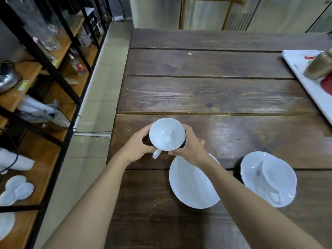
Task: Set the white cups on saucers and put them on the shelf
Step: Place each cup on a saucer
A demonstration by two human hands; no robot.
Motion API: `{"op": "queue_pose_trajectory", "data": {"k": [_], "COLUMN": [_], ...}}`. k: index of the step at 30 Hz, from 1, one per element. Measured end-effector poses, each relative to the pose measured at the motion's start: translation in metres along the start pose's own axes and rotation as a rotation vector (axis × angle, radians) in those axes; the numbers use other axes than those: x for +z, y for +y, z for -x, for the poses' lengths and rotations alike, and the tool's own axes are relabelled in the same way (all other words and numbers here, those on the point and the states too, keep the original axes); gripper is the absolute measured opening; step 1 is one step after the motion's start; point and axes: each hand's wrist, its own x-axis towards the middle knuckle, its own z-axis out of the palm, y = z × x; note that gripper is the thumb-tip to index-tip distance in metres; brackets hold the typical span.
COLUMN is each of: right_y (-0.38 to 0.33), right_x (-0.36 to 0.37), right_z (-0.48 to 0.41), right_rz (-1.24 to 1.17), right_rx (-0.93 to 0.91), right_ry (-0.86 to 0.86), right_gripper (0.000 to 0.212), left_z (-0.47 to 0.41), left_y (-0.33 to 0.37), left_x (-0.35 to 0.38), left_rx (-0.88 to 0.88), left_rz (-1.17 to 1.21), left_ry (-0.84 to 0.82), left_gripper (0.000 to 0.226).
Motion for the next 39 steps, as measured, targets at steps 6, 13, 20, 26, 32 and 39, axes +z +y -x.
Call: {"op": "queue_pose_trajectory", "data": {"k": [6, 13, 20, 26, 32, 39], "right_y": [-0.009, 0.018, 0.045, 0.051, 0.056, 0.059], "right_x": [-0.019, -0.046, -0.059, -0.059, -0.056, -0.053], "right_z": [0.014, 0.048, 0.077, 0.089, 0.097, 0.102], "right_rz": [-0.093, -0.09, -0.008, 0.063, 0.077, 0.022], "right_rx": [-0.029, 0.008, 0.084, 0.076, 0.101, 0.121], "right_ry": [-0.011, -0.072, -0.115, -0.124, -0.138, -0.17], "right_gripper": [0.082, 0.089, 0.085, 0.084, 0.086, 0.09], "left_z": [0.009, 0.034, 0.061, 0.07, 0.076, 0.08], "left_y": [0.014, 0.042, 0.043, 0.037, 0.028, 0.024], "left_x": [0.006, 0.036, 0.079, 0.094, 0.1, 0.102], "left_rx": [0.03, 0.018, -0.013, -0.029, -0.036, -0.02], "left_rz": [-0.053, -0.244, -0.311, -0.346, -0.359, -0.366], "left_ry": [0.121, 0.051, 0.031, 0.037, 0.028, 0.037], "left_gripper": [0.071, 0.077, 0.071, 0.073, 0.075, 0.076]}}
